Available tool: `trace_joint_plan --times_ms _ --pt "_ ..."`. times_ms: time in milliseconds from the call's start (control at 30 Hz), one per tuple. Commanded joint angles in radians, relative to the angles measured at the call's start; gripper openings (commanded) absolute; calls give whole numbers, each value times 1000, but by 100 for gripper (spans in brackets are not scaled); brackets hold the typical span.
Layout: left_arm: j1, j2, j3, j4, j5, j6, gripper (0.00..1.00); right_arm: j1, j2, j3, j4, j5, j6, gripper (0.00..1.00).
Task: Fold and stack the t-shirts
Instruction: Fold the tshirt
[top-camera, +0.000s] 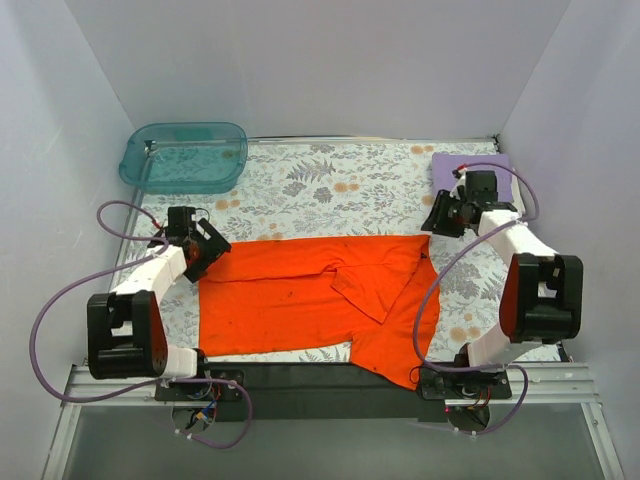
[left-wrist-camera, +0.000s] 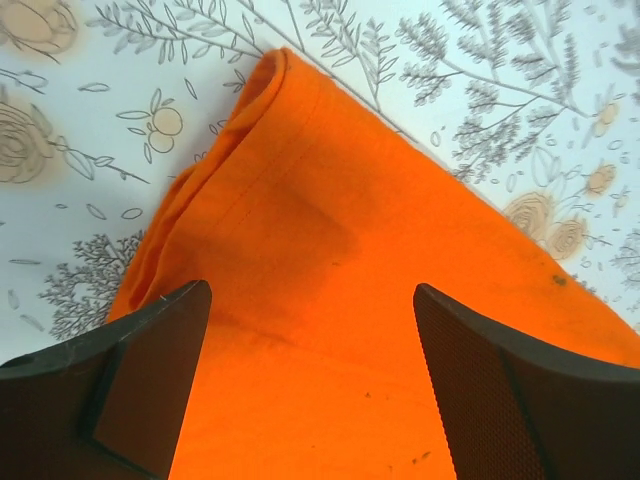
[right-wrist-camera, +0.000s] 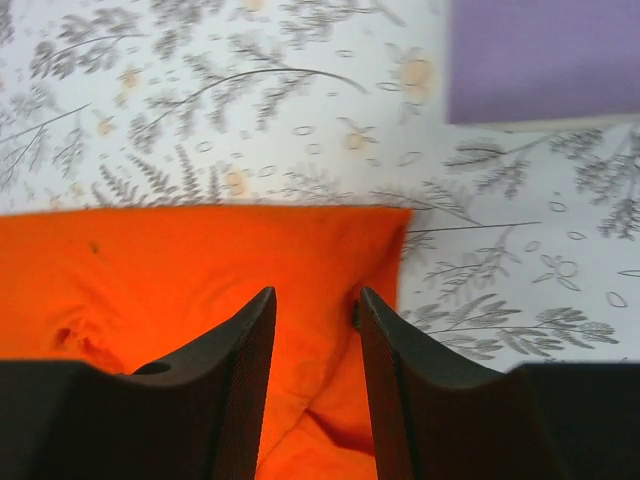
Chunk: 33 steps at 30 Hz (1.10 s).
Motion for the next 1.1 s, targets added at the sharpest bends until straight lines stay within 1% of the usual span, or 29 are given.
trace_joint_plan --times_ms 0,67,100,133,167,233,267,467,533,567,700,900,1067 --pt "5 -90 61 -56 -58 35 77 156 -104 13 -49 39 -64 39" --pt "5 -128 69 -82 -72 43 77 242 -145 5 -52 67 -92 40" --pt "4 -141 78 -91 -85 51 77 327 -158 2 -53 74 -115 39" --pt "5 -156 81 -110 -93 52 77 371 -173 -4 -52 94 -124 39" --pt "4 -182 83 -117 -98 54 77 453 -178 -4 -49 105 -135 39" --pt "5 -211 83 -134 -115 59 77 535 -176 -4 -47 139 -169 39" --pt "4 -233 81 -154 -119 59 77 608 -166 -1 -46 165 -184 39" --pt "5 -285 46 -219 -130 60 77 825 -72 52 -46 249 -218 36" --pt "5 -302 31 -226 -127 54 77 865 -28 63 -46 300 -223 34" --pt "5 -305 20 -231 -127 40 77 897 -14 68 -47 304 -224 34" --pt "5 -314 21 -234 -116 31 77 952 51 85 -46 346 -230 31" --pt "5 -308 35 -240 -113 42 77 979 123 109 -47 410 -233 30" --pt "4 -308 29 -234 -101 37 77 988 167 141 -46 420 -250 30"
